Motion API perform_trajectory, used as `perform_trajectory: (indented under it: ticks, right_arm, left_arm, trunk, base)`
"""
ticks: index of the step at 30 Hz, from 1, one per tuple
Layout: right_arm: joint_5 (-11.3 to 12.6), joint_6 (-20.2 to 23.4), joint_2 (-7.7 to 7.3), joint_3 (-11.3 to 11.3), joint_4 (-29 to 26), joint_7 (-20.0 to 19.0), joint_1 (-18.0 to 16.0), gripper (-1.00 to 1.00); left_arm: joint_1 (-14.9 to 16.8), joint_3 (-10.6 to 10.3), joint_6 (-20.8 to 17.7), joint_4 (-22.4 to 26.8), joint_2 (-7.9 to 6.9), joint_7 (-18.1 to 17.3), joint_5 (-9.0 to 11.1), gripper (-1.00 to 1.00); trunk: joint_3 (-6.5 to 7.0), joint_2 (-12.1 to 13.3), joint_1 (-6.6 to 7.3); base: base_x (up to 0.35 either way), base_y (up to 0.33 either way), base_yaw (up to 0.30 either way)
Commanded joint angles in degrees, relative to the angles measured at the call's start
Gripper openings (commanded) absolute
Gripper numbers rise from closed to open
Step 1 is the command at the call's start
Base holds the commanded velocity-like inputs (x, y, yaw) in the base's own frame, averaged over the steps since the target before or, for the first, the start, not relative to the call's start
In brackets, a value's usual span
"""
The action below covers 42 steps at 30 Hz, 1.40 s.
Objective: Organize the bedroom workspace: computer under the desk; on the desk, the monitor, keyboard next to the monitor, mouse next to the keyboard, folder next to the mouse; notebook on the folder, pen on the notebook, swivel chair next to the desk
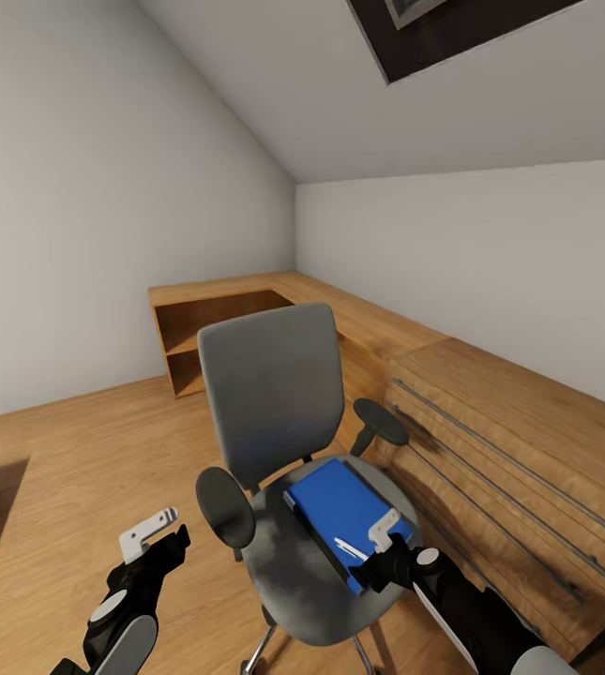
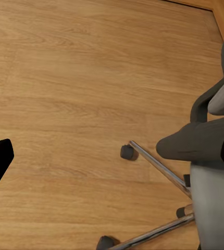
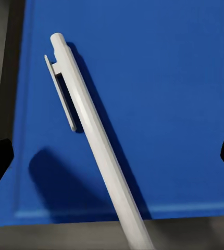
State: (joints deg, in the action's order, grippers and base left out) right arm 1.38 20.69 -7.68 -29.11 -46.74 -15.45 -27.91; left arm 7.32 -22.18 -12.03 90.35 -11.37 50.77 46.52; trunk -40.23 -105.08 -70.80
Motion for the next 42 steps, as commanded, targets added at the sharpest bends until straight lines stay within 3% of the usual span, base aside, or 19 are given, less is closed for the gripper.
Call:
perform_trajectory:
  ticks: [1,9,42]
  right_arm:
    - [0.1,0.3,-0.06,-0.2,-0.1,0.0,0.0,1.0]
    - [0.2,0.3,-0.06,-0.2,-0.1,0.0,0.0,1.0]
    - [0.2,0.3,-0.2,-0.1,-0.2,0.0,0.0,1.0]
  left_arm:
    - [0.1,-0.1,-0.3,0.1,-0.05,0.4,0.2,1.0]
    - [0.1,-0.2,-0.3,0.1,-0.05,0.4,0.2,1.0]
    - [0.1,0.0,-0.3,0.1,-0.05,0.4,0.2,1.0]
  trunk:
    - [-0.06,0.0,0.01]
    - [-0.96,-2.0,-1.09]
    - [-0.96,-2.0,-1.09]
  base:
    - [0.0,0.0,0.0]
    - [0.0,0.0,0.0]
    - [0.0,0.0,0.0]
